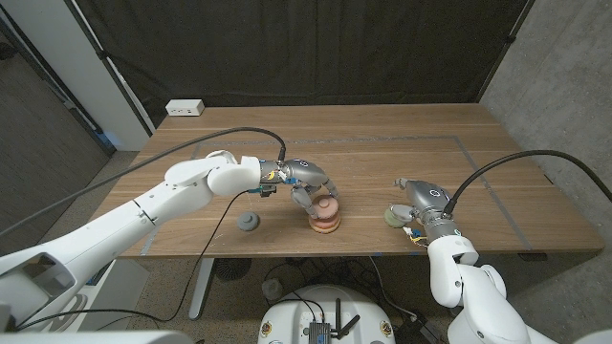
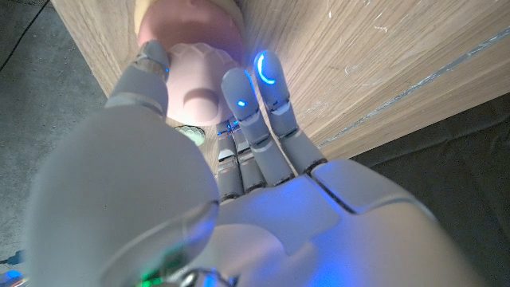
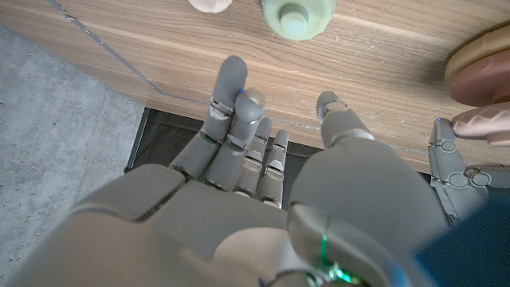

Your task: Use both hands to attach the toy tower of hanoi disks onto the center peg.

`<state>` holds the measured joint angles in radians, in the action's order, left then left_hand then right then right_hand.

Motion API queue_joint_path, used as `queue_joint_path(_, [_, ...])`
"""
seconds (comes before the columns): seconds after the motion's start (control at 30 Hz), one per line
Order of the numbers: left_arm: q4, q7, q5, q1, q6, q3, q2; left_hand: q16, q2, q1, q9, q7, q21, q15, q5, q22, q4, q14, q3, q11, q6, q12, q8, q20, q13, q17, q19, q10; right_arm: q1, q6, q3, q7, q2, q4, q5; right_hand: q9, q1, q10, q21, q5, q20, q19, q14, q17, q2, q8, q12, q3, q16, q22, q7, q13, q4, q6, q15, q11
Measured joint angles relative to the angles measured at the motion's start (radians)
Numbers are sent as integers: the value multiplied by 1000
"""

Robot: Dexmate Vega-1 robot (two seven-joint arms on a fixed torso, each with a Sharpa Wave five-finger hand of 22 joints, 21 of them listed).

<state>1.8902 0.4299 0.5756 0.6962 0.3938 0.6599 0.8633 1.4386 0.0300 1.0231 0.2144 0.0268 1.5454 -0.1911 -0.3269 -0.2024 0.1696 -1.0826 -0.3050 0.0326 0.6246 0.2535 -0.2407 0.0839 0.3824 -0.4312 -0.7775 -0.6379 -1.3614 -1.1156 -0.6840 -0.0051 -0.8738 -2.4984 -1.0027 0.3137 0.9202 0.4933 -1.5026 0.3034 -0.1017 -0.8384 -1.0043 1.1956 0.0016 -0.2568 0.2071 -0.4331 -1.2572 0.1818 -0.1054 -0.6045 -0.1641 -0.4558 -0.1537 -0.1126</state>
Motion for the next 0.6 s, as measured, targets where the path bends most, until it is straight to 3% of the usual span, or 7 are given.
queue_joint_path(0.6, [-24,-5,-9,5,4,13,-1,0,3,3,0,0,0,0,-3,1,0,0,0,1,1,-6,1,0,1,0,0,0,17,-13,-19,-3,-5,-1,5,0,0,0,0,0,0,0,0,0,0,0,0,0,0,0,0,0,0,0,0,0])
